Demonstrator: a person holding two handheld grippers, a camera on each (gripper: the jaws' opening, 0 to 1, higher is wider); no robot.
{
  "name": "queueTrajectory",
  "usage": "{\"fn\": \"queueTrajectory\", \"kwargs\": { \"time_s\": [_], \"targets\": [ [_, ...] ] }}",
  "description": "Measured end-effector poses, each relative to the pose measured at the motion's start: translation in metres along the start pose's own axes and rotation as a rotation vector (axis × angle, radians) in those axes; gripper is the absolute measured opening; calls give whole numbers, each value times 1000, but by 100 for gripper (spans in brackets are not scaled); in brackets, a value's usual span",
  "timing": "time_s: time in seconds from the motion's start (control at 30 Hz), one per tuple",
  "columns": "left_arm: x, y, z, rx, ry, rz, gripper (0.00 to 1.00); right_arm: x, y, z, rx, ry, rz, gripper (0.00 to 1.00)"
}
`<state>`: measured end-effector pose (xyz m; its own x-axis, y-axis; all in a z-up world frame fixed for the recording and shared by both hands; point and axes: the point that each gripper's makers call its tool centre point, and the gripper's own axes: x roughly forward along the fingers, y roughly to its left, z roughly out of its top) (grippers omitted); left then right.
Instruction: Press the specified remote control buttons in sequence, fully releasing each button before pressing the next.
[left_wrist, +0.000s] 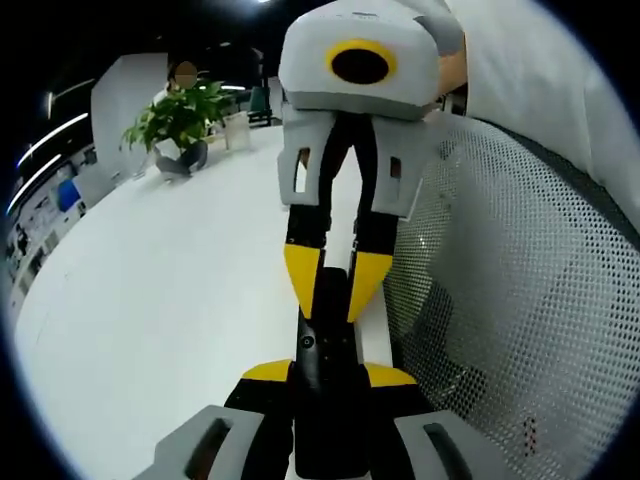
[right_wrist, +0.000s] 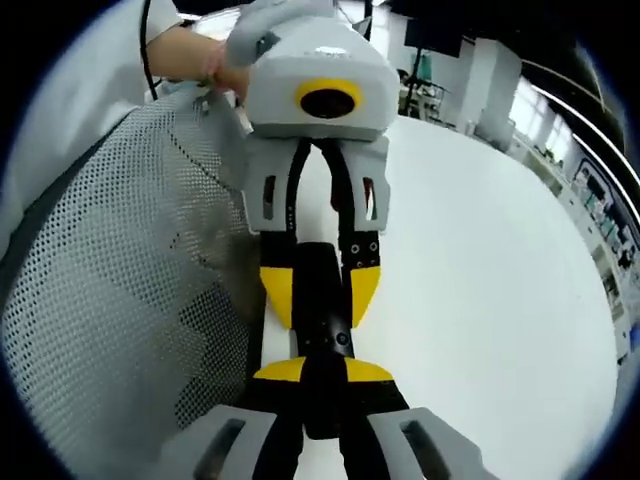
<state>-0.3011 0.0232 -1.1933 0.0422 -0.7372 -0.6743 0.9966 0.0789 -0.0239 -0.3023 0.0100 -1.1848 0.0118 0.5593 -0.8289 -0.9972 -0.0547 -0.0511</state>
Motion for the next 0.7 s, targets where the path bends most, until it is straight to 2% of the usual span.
{"fn": "queueTrajectory", "kwargs": {
  "time_s": [0.2,0.27,0.33,0.37,0.43,0.5,0.57,0.6,0.7],
  "targets": [
    [0,1,0,-3,-3,4,23,0,-6,0,54,2,15,3],
    [0,1,0,-4,-6,5,23,1,-5,-1,-43,41,17,3],
    [0,1,-1,-6,-9,7,23,1,-4,-1,-58,69,6,2],
    [0,1,0,-7,-11,9,23,1,-4,-1,-109,88,4,2],
    [0,1,0,-8,-13,10,23,2,-3,-1,-138,106,0,2],
    [0,1,0,-8,-14,11,23,2,-3,-1,-132,117,7,2],
    [0,1,0,-8,-11,12,23,2,-4,-1,-83,100,15,2],
    [0,1,0,-8,-10,12,23,1,-3,-2,-91,81,7,2],
    [1,1,0,-13,-11,14,23,1,-2,-2,-69,27,-44,2]
  ]
}}
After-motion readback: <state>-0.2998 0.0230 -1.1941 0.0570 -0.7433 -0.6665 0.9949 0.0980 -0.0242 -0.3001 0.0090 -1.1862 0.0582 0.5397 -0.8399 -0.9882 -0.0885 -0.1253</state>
